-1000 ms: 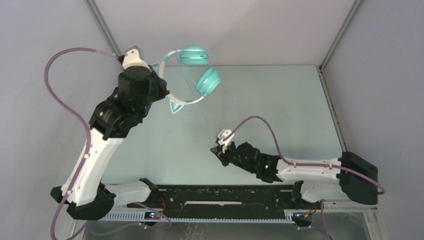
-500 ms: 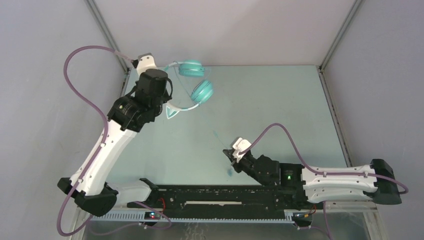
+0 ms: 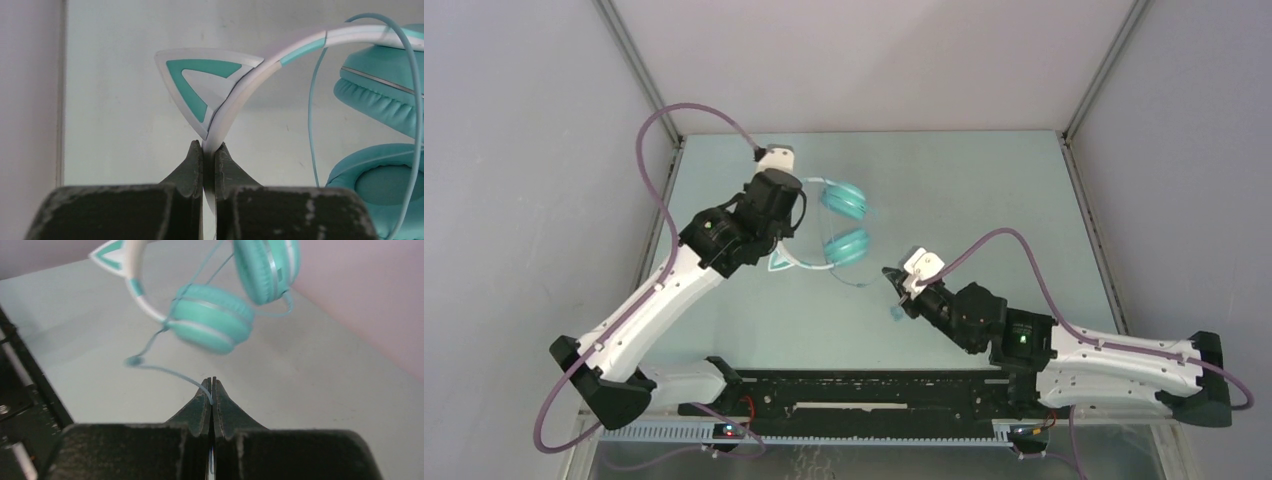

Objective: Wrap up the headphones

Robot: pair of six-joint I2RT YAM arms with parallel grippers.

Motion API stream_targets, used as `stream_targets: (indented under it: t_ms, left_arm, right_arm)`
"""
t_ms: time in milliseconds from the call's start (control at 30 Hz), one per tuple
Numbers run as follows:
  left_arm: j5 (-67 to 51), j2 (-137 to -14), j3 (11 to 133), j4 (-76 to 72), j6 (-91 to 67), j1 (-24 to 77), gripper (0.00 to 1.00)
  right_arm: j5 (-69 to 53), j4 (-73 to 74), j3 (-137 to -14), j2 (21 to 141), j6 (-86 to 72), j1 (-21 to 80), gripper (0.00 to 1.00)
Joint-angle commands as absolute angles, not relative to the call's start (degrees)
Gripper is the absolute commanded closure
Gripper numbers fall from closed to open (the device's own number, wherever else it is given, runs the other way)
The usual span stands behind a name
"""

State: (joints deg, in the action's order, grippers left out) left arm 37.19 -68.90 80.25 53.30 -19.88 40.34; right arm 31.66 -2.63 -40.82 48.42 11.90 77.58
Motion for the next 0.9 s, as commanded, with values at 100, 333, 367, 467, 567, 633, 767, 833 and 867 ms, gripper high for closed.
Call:
stream_targets:
  t_ms: [100, 333, 367, 467, 567, 633, 767, 833, 867]
  left_arm:
    - [29.13, -68.62, 78.29, 49.71, -16.44, 47.69, 1.00]
    - [26.07, -72.69, 82.55, 53.38, -15.52, 52.38, 1.00]
    - [26.07, -73.35, 82.80, 53.66, -14.88, 52.99, 1.00]
    - [25.05, -75.31, 83.57, 54.05, -13.46, 55.03, 1.00]
    - [23.56, -76.52, 84.29, 54.01, -11.85, 57.49, 1.00]
    - [21.72, -76.76, 84.72, 53.83, -11.05, 58.14, 1.00]
    - [16.75, -74.72, 84.06, 51.74, -8.37, 59.11, 1.00]
    - [15.82, -73.87, 83.91, 51.44, -7.63, 59.15, 1.00]
    - [15.48, -73.50, 83.92, 51.47, -7.16, 59.15, 1.00]
  right_arm:
    - [22.50, -6.23, -42.45, 48.01, 12.54, 66.36, 1.00]
    - [13.77, -8.35, -43.36, 45.75, 8.20, 55.28, 0.96]
    - [13.79, -8.43, -43.45, 45.58, 8.36, 54.36, 0.96]
    - [14.10, -8.48, -43.84, 45.31, 8.82, 52.84, 0.96]
    - [14.20, -8.66, -43.86, 45.50, 8.71, 51.05, 0.94]
    - [13.67, -8.50, -43.86, 45.77, 8.13, 49.64, 0.93]
    - [11.57, -7.72, -43.86, 46.03, 6.08, 46.84, 0.91]
    - [10.54, -7.34, -43.86, 46.16, 4.98, 45.36, 0.91]
    - [10.26, -7.18, -43.86, 46.33, 4.38, 44.63, 0.91]
